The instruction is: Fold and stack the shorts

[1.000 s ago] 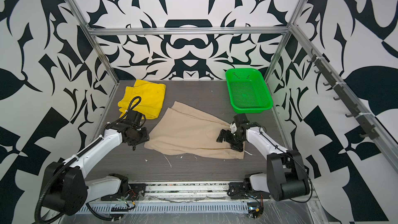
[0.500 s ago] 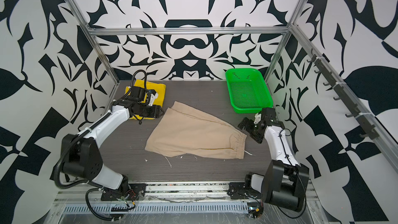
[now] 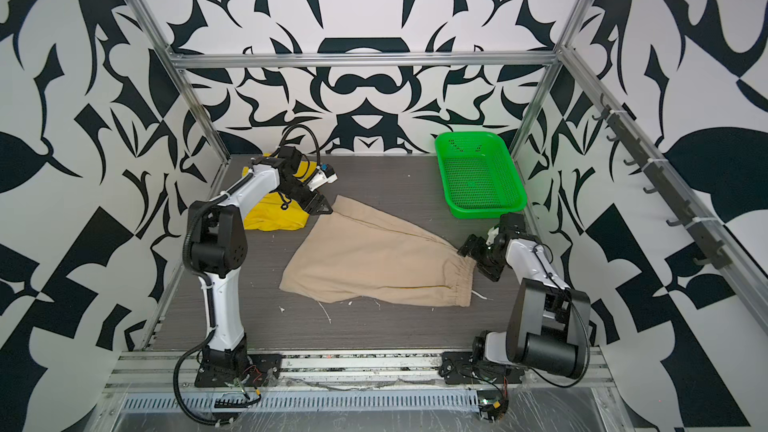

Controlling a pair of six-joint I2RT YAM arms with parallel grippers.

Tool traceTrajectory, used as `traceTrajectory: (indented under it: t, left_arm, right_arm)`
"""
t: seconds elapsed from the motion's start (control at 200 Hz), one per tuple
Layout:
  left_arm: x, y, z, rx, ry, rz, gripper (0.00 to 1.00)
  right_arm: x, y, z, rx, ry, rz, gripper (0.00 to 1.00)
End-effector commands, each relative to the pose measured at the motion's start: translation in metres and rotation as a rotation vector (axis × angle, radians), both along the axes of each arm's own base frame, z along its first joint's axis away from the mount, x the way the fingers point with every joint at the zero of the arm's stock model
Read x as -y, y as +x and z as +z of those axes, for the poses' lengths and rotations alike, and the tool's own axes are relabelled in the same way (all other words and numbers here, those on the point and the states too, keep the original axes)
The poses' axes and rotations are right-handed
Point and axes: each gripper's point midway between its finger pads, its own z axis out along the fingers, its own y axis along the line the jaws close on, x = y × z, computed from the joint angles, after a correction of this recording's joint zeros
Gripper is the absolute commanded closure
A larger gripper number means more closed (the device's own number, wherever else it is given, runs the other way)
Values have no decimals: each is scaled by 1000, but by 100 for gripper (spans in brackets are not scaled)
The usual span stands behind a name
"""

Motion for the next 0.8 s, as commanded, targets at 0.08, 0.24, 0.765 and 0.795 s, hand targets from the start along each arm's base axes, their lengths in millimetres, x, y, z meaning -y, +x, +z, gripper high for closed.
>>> traceTrajectory:
  t: [0.08,0.24,0.765,0.795]
  left_arm:
    - [-10,-15,-21,-36,60,-195,39]
    - [-11,11,-17,65,26,-183,36]
    - [-7,33,-41,23,1,-226,32]
    - [-6,32,-40,24,-1,-230,32]
  right_arm:
    - [-1,0,2,20,-5,16,13]
    - [-2,-3,1,24,-8,23,13]
    - [-8,-7,0,23,24,36,13]
    - [-9,-6,1,26,29,37,14]
